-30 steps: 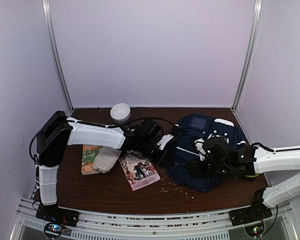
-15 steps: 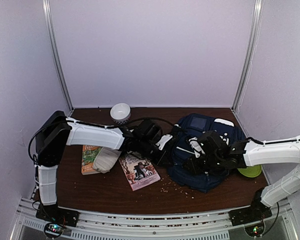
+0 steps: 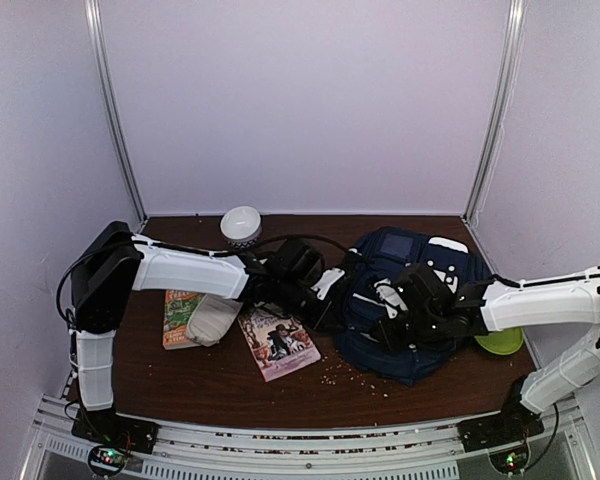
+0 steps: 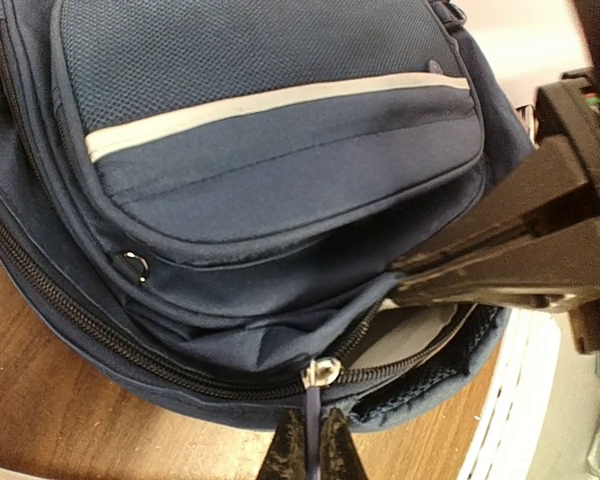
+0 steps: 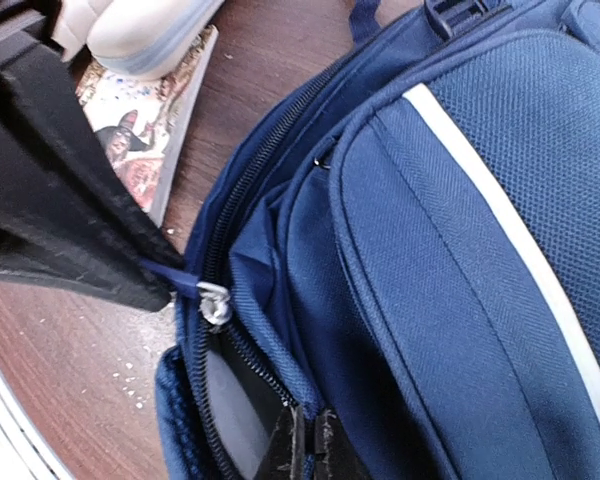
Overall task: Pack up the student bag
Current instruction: Unzip the student bag at the center of the board.
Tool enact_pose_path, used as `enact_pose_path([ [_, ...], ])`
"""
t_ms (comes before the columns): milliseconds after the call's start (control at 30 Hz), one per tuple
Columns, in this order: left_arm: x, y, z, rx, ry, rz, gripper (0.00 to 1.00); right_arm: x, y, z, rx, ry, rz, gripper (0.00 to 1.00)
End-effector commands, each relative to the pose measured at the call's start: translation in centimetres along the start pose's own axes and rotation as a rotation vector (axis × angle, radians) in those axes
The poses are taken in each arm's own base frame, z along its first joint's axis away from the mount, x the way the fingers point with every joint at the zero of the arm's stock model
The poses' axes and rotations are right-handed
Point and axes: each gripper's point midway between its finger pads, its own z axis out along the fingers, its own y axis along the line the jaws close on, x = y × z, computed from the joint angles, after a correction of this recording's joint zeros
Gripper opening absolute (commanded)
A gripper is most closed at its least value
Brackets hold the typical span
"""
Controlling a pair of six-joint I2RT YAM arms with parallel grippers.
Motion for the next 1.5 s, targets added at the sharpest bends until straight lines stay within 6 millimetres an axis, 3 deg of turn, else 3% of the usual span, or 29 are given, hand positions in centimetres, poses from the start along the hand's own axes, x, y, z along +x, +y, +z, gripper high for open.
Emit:
enact_pose_path([
  [0,-2.6,0.6,-2.1,-0.042,-0.081,0.021,0.00,-0.9,0.1,-2.2,-0.008,-0.033,-0.010,0.00],
  [233,-4.9,1.6,-3.7,-0.081,-0.144,0.015,0.00,-0.5,1.2,-5.5,-0.055,-0.052,-0.060,0.00],
  [567,-9.1,5.1,-5.3,-0.184,-0.221,-0.014,0.00,1.2,2.3,-7.0,-0.076,-0.021,-0.077,0.00],
  [800,-10.8,7.0,-3.5,-0.202,-0.207,-0.013,0.00,1.8,3.2,-7.9,-0.110,-0.013,-0.083,0.00],
  [1133,-10.5,8.8,-0.8,-0.219,-0.171,-0.018,0.00,2.5,3.4,-8.1,-0.117,-0.004,-0.081,0.00],
  [1233,-10.0,8.2,-0.9,-0.190,-0.156,-0.004,0.00,2.0,2.8,-8.1,-0.079,-0.025,-0.069,0.00],
  [1333,-8.7,6.0,-1.2,-0.108,-0.129,0.039,0.00,1.0,2.0,-8.1,-0.020,-0.066,-0.041,0.00],
  [1467,-6.9,3.4,-2.3,-0.084,-0.111,0.105,0.00,-0.3,2.4,-8.0,-0.029,-0.111,-0.016,0.00],
])
